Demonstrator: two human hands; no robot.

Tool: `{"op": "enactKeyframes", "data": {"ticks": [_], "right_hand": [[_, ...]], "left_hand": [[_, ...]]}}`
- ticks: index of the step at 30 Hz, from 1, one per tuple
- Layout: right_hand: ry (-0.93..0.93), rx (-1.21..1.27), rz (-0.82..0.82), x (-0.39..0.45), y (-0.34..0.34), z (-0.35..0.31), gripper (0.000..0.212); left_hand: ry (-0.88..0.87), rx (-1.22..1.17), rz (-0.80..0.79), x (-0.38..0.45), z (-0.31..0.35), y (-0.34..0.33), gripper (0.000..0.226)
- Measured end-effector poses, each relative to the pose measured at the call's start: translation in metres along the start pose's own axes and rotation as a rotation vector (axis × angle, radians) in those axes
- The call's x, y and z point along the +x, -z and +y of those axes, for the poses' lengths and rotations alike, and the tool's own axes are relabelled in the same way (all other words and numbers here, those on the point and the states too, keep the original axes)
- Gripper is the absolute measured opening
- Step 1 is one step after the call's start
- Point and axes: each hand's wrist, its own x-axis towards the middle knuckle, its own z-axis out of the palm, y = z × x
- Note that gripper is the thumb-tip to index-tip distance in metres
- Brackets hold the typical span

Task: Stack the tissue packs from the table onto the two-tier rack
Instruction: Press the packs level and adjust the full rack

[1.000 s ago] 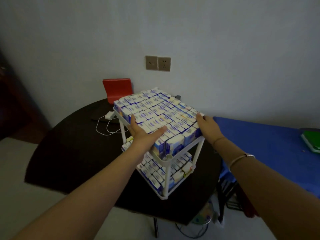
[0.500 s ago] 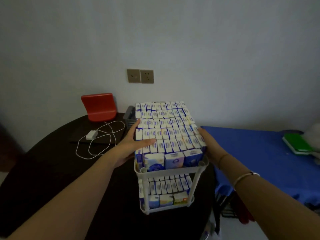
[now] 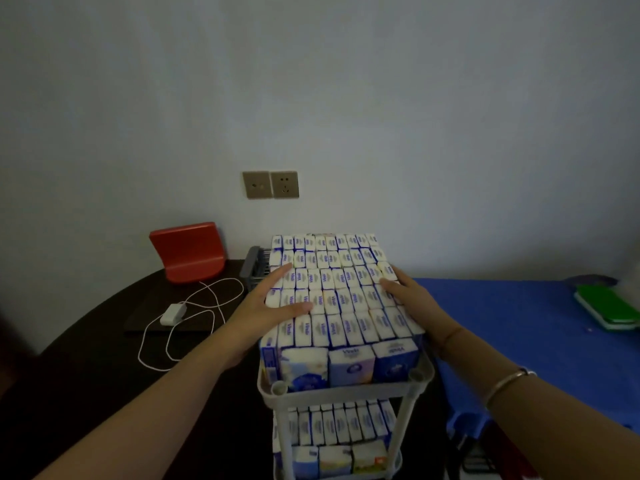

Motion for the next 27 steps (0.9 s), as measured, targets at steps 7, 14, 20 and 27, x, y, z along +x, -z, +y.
{"op": "enactKeyframes", "data": {"ticks": [7, 14, 20, 27], "right_hand": [[0.079, 0.039, -0.006, 0.022, 0.077, -0.029, 0.043], [0.126, 0.108, 0.071, 0.05, 0.216, -0.027, 0.037], [0.086, 0.096, 0.14, 0.078, 0.332, -0.006, 0.03], [0.035, 0.009, 0.188, 0.116, 0.416, 0.022, 0.031]], "left_hand": [[-0.108, -0.016, 0.069, 0.021, 0.05, -0.058, 0.068], [-0.158, -0.034, 0.069, 0.085, 0.082, -0.191, 0.065], [-0.084, -0.116, 0.021, 0.155, 0.08, -0.303, 0.068], [-0.029, -0.161, -0.005, 0.21, 0.074, -0.383, 0.067]]}}
